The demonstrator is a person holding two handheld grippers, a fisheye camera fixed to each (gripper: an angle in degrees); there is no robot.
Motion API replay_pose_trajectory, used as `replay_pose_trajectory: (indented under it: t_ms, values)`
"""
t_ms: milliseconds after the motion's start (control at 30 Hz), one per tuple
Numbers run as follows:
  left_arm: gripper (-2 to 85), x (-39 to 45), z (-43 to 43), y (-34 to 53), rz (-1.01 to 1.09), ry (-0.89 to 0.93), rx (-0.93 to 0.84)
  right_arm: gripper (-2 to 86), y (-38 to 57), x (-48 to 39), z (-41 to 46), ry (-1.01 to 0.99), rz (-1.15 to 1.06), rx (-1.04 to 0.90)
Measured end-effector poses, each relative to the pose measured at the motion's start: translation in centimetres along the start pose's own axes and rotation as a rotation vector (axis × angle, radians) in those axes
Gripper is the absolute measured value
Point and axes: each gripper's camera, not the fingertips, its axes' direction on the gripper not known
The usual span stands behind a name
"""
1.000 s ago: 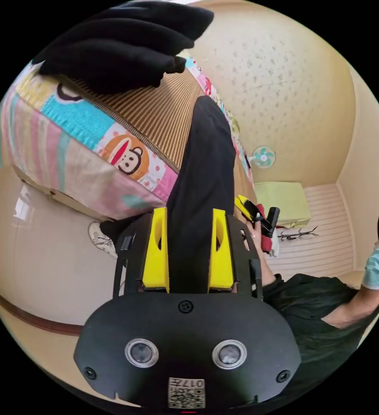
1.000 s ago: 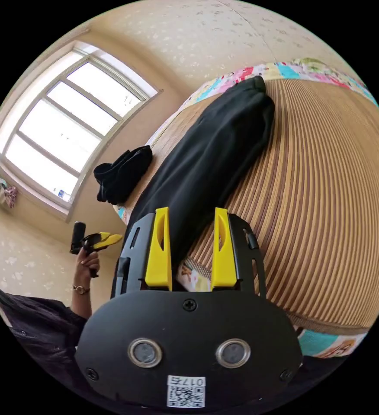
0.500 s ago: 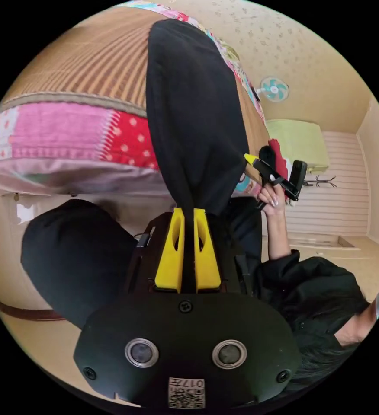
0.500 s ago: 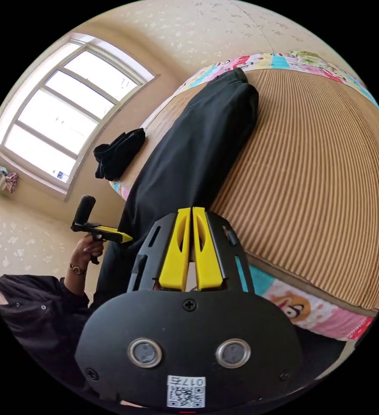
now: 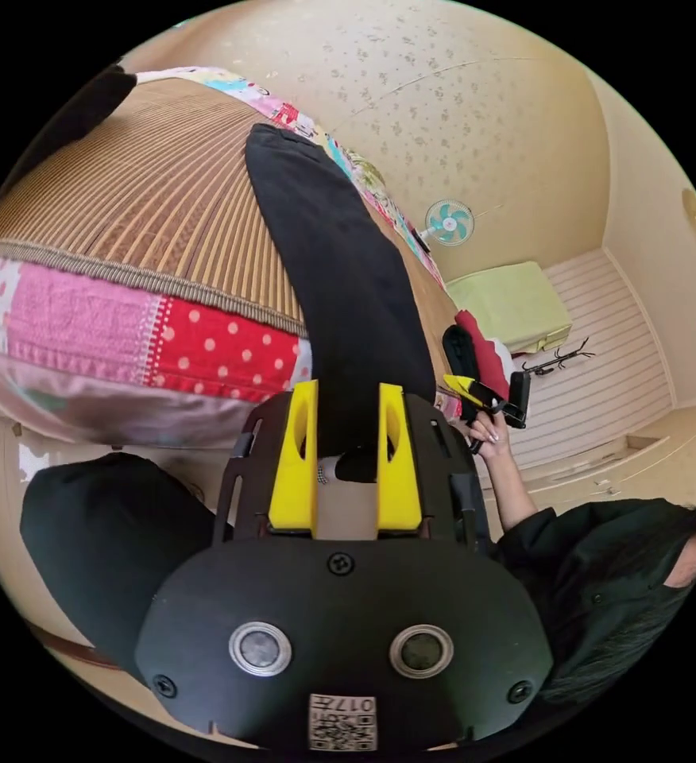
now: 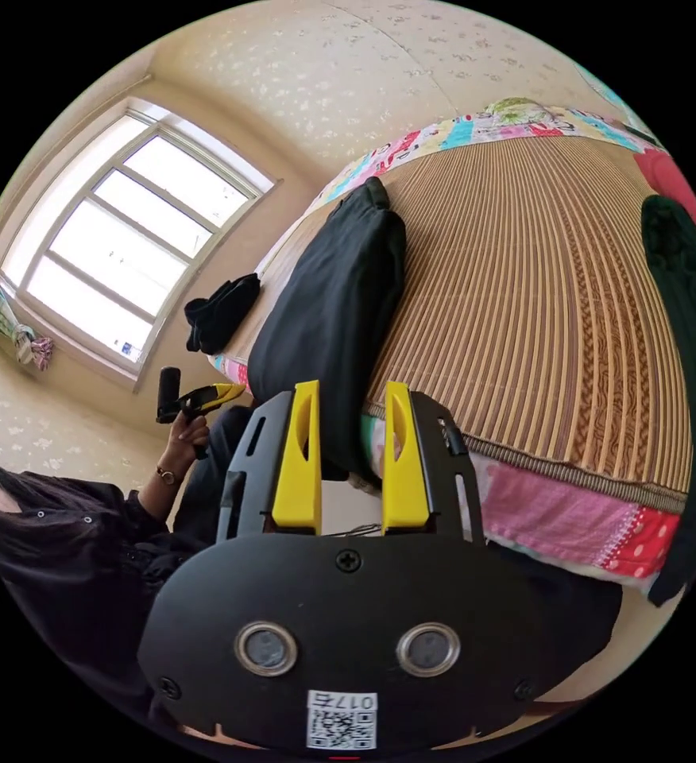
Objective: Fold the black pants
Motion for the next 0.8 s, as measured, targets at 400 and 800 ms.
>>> replay_pose_trajectory:
  t_ms: [400,800]
  values:
    - [13.4,-2.6,-1.5,4.1,-0.058,0.098,0.125,11.6,-3.2,4.1,1.3,-0.17,-0.011,-0.159]
    - [14.3,-3.2,-0.9,2.3,0.023,0.133,0.025,11.3,-8.1,9.0,5.8,-0.423,0.106,-0.221]
